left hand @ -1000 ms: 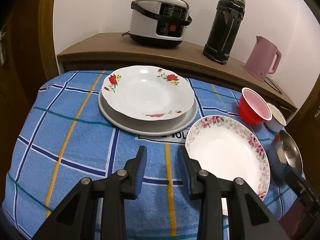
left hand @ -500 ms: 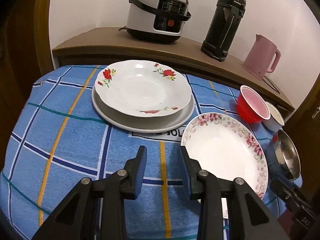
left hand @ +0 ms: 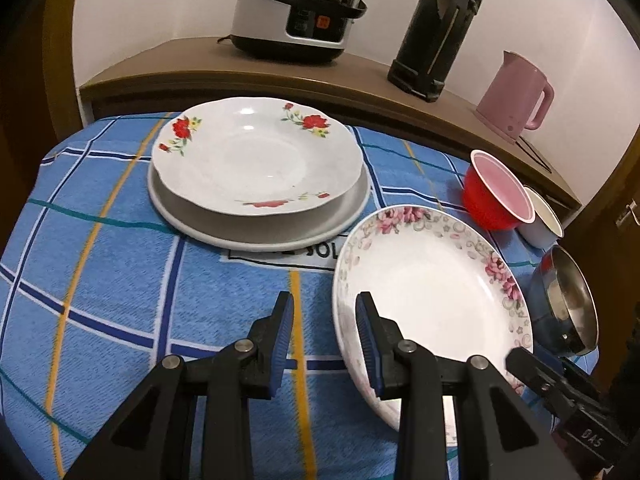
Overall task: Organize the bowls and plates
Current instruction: 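Grip the rim of the pink floral plate with the right tool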
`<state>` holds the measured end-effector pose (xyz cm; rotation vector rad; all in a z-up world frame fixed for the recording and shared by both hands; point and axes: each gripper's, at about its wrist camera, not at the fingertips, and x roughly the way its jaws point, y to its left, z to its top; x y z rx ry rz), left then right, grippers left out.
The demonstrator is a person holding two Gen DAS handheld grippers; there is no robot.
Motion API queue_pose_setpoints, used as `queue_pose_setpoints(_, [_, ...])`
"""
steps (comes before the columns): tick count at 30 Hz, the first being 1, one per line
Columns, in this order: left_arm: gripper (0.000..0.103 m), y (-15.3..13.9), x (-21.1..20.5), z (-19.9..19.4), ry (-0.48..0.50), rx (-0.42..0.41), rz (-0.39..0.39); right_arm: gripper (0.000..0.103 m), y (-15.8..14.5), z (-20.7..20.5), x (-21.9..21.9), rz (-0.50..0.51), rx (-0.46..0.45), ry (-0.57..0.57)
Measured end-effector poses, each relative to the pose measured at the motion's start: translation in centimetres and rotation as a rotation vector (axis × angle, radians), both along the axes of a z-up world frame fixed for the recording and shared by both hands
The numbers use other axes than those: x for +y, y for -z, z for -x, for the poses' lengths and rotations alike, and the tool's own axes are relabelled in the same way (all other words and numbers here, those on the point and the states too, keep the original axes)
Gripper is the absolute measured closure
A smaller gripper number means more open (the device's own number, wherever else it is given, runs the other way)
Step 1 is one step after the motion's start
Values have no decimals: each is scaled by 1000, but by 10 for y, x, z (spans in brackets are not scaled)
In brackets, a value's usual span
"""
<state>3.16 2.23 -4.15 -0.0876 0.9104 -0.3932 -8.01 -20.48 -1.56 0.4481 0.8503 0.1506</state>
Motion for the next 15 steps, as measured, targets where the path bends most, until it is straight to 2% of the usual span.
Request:
queue_pose_setpoints(5, [68, 3, -4, -5, 4, 6, -2, 66, 5, -6, 2, 7, 11, -3])
queue_pose_setpoints(15, [68, 11, -13, -12, 15, 27, -4, 70, 10, -15, 1, 16, 19, 1])
